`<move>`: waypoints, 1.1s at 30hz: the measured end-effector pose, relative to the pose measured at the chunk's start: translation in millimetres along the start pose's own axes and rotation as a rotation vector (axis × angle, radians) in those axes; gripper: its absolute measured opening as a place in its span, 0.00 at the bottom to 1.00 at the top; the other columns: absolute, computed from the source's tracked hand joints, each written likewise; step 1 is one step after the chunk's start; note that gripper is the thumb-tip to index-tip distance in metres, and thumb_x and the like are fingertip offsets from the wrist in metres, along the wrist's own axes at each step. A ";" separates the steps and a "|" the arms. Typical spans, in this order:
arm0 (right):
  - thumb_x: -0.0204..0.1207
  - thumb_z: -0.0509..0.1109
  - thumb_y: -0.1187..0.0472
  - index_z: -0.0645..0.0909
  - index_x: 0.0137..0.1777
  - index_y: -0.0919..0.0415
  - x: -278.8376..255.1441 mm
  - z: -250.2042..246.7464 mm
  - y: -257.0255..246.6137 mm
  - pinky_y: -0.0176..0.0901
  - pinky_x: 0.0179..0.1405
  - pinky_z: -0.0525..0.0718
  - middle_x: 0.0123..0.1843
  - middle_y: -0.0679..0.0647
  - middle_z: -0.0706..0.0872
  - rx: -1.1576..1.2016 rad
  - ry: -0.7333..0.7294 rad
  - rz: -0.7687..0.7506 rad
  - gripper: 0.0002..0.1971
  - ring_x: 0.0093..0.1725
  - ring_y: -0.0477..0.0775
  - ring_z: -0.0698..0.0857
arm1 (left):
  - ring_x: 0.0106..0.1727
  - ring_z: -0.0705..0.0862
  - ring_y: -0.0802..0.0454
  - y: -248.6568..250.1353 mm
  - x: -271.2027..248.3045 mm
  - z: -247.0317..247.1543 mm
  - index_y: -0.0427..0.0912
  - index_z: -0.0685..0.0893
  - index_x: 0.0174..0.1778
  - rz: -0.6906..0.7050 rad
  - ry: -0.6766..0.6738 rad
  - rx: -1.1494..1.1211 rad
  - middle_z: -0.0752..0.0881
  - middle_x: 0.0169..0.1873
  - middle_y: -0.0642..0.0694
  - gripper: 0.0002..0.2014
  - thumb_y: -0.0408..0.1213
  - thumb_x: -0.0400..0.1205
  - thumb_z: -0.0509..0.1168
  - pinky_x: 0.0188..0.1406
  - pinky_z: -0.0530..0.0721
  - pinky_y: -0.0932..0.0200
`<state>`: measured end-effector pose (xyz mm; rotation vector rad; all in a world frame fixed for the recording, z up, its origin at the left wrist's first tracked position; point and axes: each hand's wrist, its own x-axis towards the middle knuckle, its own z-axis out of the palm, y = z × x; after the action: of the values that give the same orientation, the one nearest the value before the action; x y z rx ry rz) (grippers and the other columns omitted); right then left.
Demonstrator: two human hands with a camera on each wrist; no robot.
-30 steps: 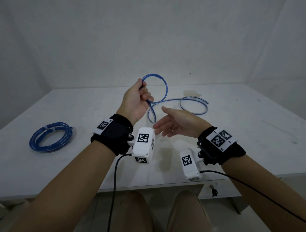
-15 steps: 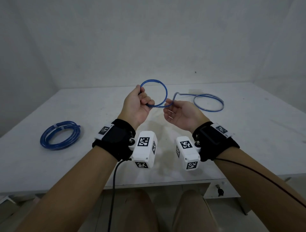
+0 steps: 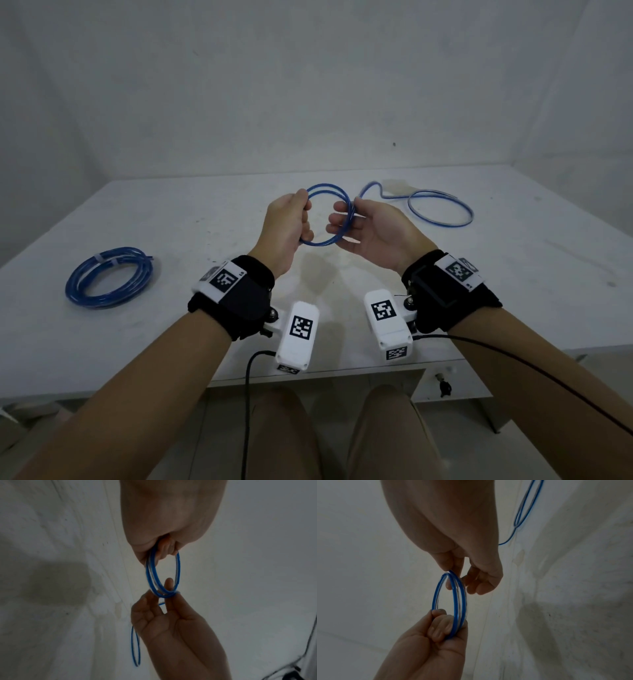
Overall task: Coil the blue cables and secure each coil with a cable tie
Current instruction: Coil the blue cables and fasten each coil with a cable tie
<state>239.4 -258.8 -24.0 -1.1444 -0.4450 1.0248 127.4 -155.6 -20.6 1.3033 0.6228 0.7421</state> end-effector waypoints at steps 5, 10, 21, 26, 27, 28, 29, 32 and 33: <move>0.87 0.54 0.57 0.80 0.59 0.64 -0.9 2.3 -1.1 0.46 0.45 0.80 0.35 0.54 0.79 0.056 -0.022 0.005 0.15 0.35 0.53 0.81 | 0.19 0.62 0.55 1.7 2.0 -3.4 0.40 0.73 0.36 -0.014 -0.010 0.074 0.64 0.22 0.50 0.13 0.38 0.86 0.56 0.22 0.68 0.61; 0.88 0.51 0.54 0.83 0.55 0.68 4.4 5.0 -4.9 0.43 0.36 0.76 0.28 0.52 0.73 0.014 -0.072 0.020 0.21 0.25 0.50 0.73 | 0.20 0.62 0.55 0.7 4.0 -8.2 0.39 0.74 0.36 -0.036 -0.045 0.166 0.64 0.20 0.52 0.12 0.38 0.86 0.56 0.23 0.68 0.61; 0.87 0.53 0.49 0.69 0.33 0.58 -1.9 -3.3 -19.0 0.39 0.28 0.70 0.25 0.47 0.60 -0.324 -0.118 0.166 0.21 0.19 0.45 0.59 | 0.26 0.77 0.49 8.2 5.8 -15.2 0.35 0.81 0.45 -0.191 -0.385 0.149 0.76 0.24 0.46 0.12 0.36 0.88 0.55 0.32 0.83 0.56; 0.84 0.49 0.38 0.71 0.34 0.59 -18.0 -19.1 -25.2 0.39 0.28 0.66 0.27 0.48 0.61 -0.431 -0.180 0.292 0.27 0.21 0.45 0.59 | 0.42 0.86 0.47 19.5 11.4 -5.7 0.49 0.80 0.67 -0.047 -0.504 0.439 0.84 0.47 0.43 0.13 0.39 0.88 0.57 0.55 0.85 0.49; 0.84 0.49 0.38 0.71 0.34 0.59 -20.7 -21.4 -25.5 0.39 0.28 0.65 0.28 0.48 0.62 -0.448 -0.172 0.294 0.27 0.21 0.45 0.59 | 0.45 0.86 0.48 21.2 11.8 0.0 0.55 0.79 0.70 0.006 -0.531 0.500 0.83 0.51 0.45 0.16 0.39 0.88 0.57 0.57 0.84 0.50; 0.85 0.49 0.39 0.71 0.34 0.59 -23.0 -23.6 -25.6 0.38 0.27 0.64 0.27 0.48 0.62 -0.465 -0.157 0.290 0.27 0.22 0.45 0.58 | 0.47 0.85 0.49 22.5 12.1 6.5 0.59 0.77 0.72 0.057 -0.567 0.569 0.82 0.53 0.47 0.18 0.38 0.88 0.56 0.59 0.83 0.50; 0.85 0.49 0.39 0.72 0.33 0.59 -25.1 -25.5 -25.9 0.37 0.27 0.64 0.27 0.48 0.62 -0.483 -0.141 0.282 0.27 0.22 0.45 0.58 | 0.49 0.83 0.50 23.7 12.0 13.5 0.60 0.77 0.73 0.098 -0.607 0.642 0.81 0.54 0.48 0.19 0.38 0.88 0.55 0.60 0.82 0.51; 0.85 0.51 0.42 0.72 0.34 0.58 -30.1 -33.2 -26.6 0.36 0.26 0.62 0.27 0.48 0.63 -0.546 -0.077 0.251 0.24 0.22 0.44 0.58 | 0.48 0.75 0.50 23.9 15.6 31.9 0.54 0.80 0.70 0.164 -0.708 0.877 0.76 0.51 0.44 0.19 0.34 0.88 0.53 0.49 0.78 0.57; 0.85 0.52 0.43 0.72 0.34 0.57 -31.6 -36.0 -26.4 0.36 0.26 0.61 0.28 0.48 0.63 -0.561 -0.055 0.242 0.24 0.23 0.44 0.58 | 0.48 0.72 0.49 23.2 17.4 35.8 0.51 0.81 0.67 0.196 -0.712 0.951 0.73 0.50 0.43 0.17 0.34 0.87 0.54 0.46 0.76 0.59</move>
<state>262.1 -306.0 -8.3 -1.7040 -0.6761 1.1801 162.7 -161.8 8.3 2.3728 0.2401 0.0448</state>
